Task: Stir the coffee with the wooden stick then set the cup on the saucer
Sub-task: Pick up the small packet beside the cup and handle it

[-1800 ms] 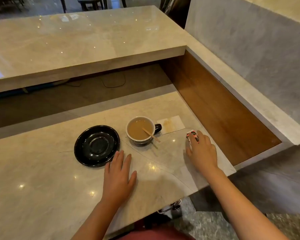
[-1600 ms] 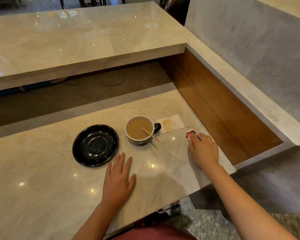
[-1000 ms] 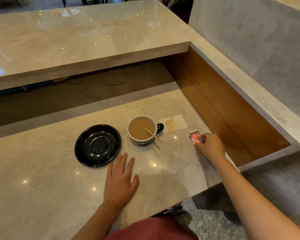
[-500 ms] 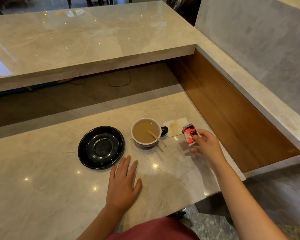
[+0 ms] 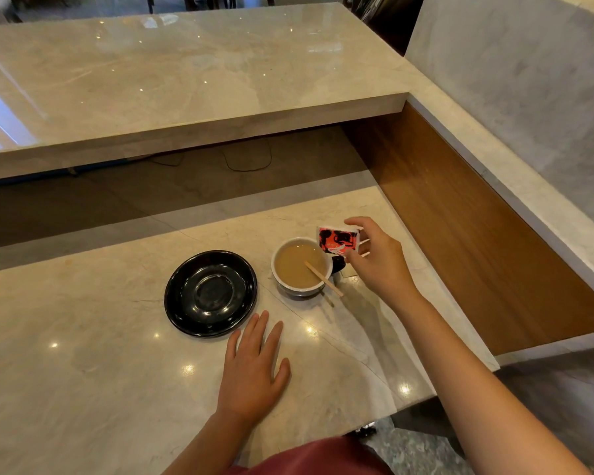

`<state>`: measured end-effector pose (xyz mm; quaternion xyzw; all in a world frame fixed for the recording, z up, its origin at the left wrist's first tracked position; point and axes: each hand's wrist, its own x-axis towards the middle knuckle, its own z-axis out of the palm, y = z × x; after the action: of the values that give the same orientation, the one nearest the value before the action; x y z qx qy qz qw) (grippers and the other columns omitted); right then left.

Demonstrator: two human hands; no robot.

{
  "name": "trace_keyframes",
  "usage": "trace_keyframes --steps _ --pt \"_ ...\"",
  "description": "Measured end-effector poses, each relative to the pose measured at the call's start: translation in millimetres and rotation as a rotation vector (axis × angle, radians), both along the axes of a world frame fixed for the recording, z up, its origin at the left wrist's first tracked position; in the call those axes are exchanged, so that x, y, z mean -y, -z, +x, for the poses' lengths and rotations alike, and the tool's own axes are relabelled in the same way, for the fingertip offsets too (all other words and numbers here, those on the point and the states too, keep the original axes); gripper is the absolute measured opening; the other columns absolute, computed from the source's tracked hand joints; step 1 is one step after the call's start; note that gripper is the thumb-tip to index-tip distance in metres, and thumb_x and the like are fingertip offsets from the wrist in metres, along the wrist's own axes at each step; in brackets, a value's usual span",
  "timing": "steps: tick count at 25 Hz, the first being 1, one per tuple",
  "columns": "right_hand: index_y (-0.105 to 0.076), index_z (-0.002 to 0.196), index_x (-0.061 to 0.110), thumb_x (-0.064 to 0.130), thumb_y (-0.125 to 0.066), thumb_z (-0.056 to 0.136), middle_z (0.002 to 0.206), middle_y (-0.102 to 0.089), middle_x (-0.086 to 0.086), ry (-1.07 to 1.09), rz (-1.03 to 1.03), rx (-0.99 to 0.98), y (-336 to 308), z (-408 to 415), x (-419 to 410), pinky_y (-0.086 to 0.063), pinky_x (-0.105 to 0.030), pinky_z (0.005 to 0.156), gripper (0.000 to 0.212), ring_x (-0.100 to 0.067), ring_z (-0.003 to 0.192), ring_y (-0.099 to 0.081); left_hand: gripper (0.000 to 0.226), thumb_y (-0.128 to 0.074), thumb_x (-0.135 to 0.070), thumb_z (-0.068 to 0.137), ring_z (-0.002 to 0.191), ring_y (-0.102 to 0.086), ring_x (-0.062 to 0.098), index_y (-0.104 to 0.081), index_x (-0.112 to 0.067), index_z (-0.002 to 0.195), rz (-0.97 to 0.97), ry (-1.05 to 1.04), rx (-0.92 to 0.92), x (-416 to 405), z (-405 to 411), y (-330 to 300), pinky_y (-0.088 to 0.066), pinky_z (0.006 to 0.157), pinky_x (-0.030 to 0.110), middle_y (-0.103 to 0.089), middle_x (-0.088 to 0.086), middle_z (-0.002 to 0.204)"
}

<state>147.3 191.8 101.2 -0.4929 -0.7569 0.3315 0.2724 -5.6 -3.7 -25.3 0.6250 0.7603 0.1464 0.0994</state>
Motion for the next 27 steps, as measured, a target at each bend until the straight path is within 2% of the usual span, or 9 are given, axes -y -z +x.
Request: trace_keyframes --steps 3,8,13,16,18,20,23,25,27 --pt "-0.048 0.123 0.023 0.007 -0.063 0.085 0.106 -0.066 -0.008 -0.070 0.139 0.117 -5 -8 -2 -0.053 -0.034 0.073 0.044 -0.021 0.086 -0.062 0.058 -0.034 -0.047 0.088 0.139 -0.003 0.014 -0.033 -0.024 0.141 0.009 0.000 0.002 0 0 0 0.003 0.111 0.037 -0.025 0.007 0.153" --pt "-0.049 0.125 0.022 0.008 -0.062 0.086 0.114 -0.067 -0.009 -0.105 0.239 0.177 -11 -16 -8 -0.054 -0.036 0.076 0.043 -0.025 0.094 -0.064 0.058 -0.033 -0.048 0.089 0.139 -0.004 0.014 -0.032 -0.025 0.142 0.009 -0.002 -0.004 -1 0 3 0.001 0.113 0.039 -0.025 0.006 0.153" --pt "-0.055 0.119 0.022 0.005 -0.061 0.085 0.111 -0.068 -0.009 -0.051 0.156 0.073 -4 -14 -8 -0.052 -0.030 0.073 0.039 -0.021 0.087 -0.063 0.058 -0.033 -0.049 0.089 0.139 -0.004 0.015 -0.031 -0.026 0.142 0.001 -0.007 -0.003 -1 0 4 -0.006 0.111 0.046 -0.025 0.006 0.153" --pt "-0.058 0.114 0.020 0.007 -0.060 0.087 0.106 -0.069 -0.008 -0.026 0.106 0.026 3 -11 -5 -0.054 -0.029 0.070 0.030 -0.019 0.083 -0.064 0.058 -0.033 -0.048 0.088 0.139 -0.005 0.015 -0.032 -0.025 0.141 0.009 -0.005 -0.001 -1 0 4 -0.004 0.113 0.044 -0.026 0.007 0.152" --pt "-0.060 0.107 0.018 0.008 -0.059 0.087 0.098 -0.070 -0.007 0.022 0.053 -0.053 7 -10 -3 -0.052 -0.017 0.067 0.022 -0.016 0.083 -0.064 0.057 -0.033 -0.048 0.088 0.139 -0.002 0.013 -0.032 -0.025 0.141 0.010 -0.005 0.001 -1 0 4 0.000 0.113 0.040 -0.025 0.007 0.153" --pt "-0.061 0.101 0.016 0.005 -0.059 0.086 0.087 -0.069 -0.005 0.077 -0.004 -0.134 10 -8 -1 -0.046 -0.005 0.059 0.019 -0.013 0.079 -0.064 0.057 -0.034 -0.048 0.088 0.139 -0.003 0.014 -0.033 -0.025 0.141 0.009 -0.005 0.005 -1 0 4 -0.003 0.113 0.042 -0.026 0.007 0.153" --pt "-0.060 0.093 0.019 0.004 -0.061 0.085 0.074 -0.068 -0.004 0.150 -0.143 -0.266 10 -3 2 -0.048 -0.011 0.058 0.017 -0.012 0.070 -0.064 0.057 -0.036 -0.047 0.088 0.139 -0.006 0.015 -0.034 -0.025 0.140 0.010 0.003 0.004 -1 0 4 0.001 0.112 0.039 -0.028 0.007 0.152" --pt "-0.058 0.086 0.022 0.002 -0.060 0.085 0.074 -0.068 -0.007 0.187 -0.295 -0.425 10 2 6 -0.053 -0.018 0.058 0.020 -0.012 0.064 -0.063 0.057 -0.036 -0.048 0.088 0.139 -0.004 0.014 -0.033 -0.026 0.140 0.001 0.002 -0.003 -1 0 3 0.005 0.111 0.036 -0.027 0.007 0.152" --pt "-0.057 0.084 0.021 -0.002 -0.059 0.084 0.074 -0.067 -0.007 0.229 -0.456 -0.618 11 6 10 -0.055 -0.018 0.055 0.023 -0.010 0.058 -0.063 0.057 -0.035 -0.049 0.089 0.139 -0.001 0.013 -0.032 -0.027 0.141 -0.002 -0.002 -0.005 -1 0 3 0.008 0.110 0.035 -0.026 0.006 0.153"
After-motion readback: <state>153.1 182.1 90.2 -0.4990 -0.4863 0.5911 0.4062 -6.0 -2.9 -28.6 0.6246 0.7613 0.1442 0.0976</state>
